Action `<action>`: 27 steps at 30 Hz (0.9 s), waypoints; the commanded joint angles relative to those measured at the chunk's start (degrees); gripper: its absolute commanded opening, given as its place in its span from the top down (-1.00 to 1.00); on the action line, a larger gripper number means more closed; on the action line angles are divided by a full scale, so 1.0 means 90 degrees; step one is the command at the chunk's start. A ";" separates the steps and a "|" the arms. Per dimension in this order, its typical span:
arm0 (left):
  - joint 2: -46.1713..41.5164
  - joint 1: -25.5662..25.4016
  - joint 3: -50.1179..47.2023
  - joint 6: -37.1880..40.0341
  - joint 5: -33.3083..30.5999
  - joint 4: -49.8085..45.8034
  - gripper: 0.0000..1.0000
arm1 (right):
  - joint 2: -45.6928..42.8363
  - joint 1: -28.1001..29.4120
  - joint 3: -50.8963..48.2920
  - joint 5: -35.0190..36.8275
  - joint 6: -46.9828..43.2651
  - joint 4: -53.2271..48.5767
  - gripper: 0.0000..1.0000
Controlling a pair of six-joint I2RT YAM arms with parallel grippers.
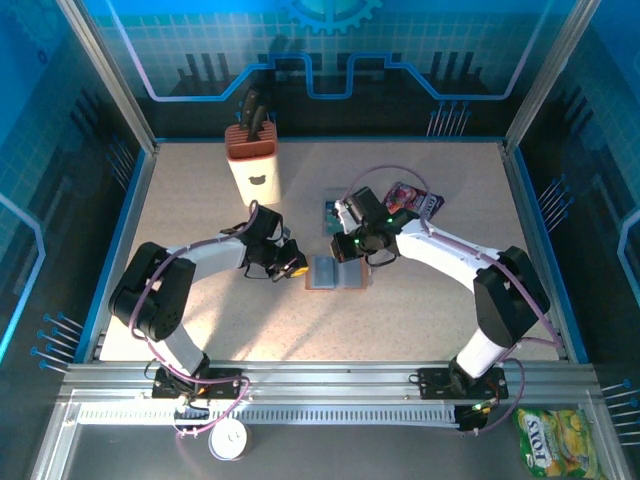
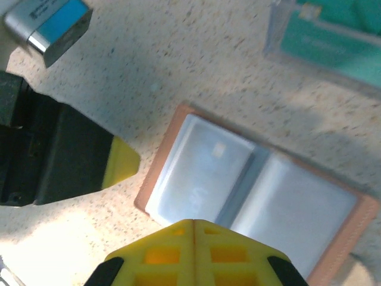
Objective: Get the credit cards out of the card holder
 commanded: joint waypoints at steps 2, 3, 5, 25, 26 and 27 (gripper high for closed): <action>-0.0018 -0.0177 -0.0052 0.0050 -0.0213 0.0057 0.85 | -0.0132 0.0101 -0.0362 -0.0253 0.0680 0.0420 1.00; 0.0022 -0.0185 -0.0041 0.0050 -0.0197 0.0073 0.85 | -0.0112 0.0101 -0.0416 -0.0283 0.0746 0.0456 1.00; 0.0079 -0.0215 0.0001 0.0041 -0.0195 0.0088 0.85 | -0.0090 0.0101 -0.0542 -0.0381 0.0851 0.0547 1.00; 0.0450 -0.0239 -0.0011 0.0177 -0.0411 0.0087 0.92 | 0.0593 0.0010 -0.0572 -0.1128 0.1480 0.1002 0.87; 0.0464 -0.0239 -0.0011 0.0177 -0.0410 0.0078 0.92 | 0.0626 0.0005 -0.0567 -0.1171 0.1509 0.1061 0.83; 0.0484 -0.0239 -0.0011 0.0186 -0.0410 0.0087 0.92 | 0.0648 0.0006 -0.0558 -0.1203 0.1531 0.1086 0.79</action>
